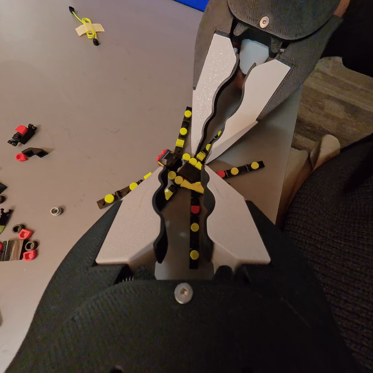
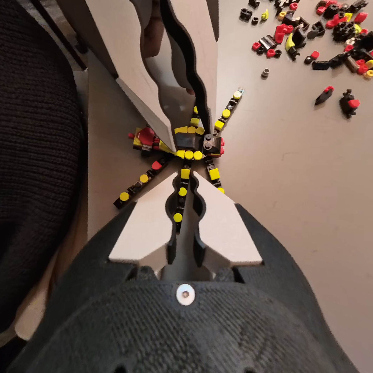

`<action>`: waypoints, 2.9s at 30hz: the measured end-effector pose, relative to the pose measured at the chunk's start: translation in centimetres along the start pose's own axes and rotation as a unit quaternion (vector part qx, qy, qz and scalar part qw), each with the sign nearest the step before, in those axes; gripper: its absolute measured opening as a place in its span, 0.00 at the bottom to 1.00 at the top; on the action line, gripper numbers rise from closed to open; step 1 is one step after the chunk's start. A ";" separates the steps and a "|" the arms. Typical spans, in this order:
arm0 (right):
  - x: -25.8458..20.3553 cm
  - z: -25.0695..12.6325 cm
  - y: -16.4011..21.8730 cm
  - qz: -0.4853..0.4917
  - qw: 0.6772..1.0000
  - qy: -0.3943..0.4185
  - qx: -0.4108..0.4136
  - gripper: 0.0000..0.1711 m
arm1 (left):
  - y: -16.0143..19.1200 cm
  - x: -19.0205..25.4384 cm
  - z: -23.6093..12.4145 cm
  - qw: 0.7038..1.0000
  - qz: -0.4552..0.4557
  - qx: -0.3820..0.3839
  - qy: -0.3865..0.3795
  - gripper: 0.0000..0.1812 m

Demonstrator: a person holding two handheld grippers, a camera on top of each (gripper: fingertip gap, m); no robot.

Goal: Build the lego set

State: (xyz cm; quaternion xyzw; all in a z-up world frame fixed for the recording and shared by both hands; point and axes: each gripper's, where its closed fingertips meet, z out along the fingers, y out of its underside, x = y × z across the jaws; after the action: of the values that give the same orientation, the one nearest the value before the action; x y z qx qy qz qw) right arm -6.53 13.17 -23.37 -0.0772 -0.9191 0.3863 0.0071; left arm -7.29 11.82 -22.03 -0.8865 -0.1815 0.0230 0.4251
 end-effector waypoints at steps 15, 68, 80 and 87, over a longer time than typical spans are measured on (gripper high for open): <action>0.2 0.1 -0.1 0.007 1.000 -0.005 -0.010 0.10 | -0.1 -0.2 0.0 1.000 -0.003 0.005 -0.011 0.18; 0.1 -0.8 -4.5 0.164 0.974 0.136 0.081 0.11 | 3.6 -3.2 -3.2 0.999 0.036 -0.026 0.020 0.29; 0.1 0.8 -4.0 0.125 0.980 0.144 0.060 0.11 | 3.8 -3.2 -2.9 0.998 0.043 -0.037 0.016 0.27; 0.3 0.7 -3.9 0.118 0.981 0.144 0.061 0.10 | 3.9 -3.3 -2.9 0.998 0.040 -0.040 0.014 0.25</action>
State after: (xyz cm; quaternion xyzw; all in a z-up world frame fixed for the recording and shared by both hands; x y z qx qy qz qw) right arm -7.37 10.01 -21.14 -0.2396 -0.8674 0.4250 0.0982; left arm -8.63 6.36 -23.54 -0.9097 -0.1406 0.0199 0.3902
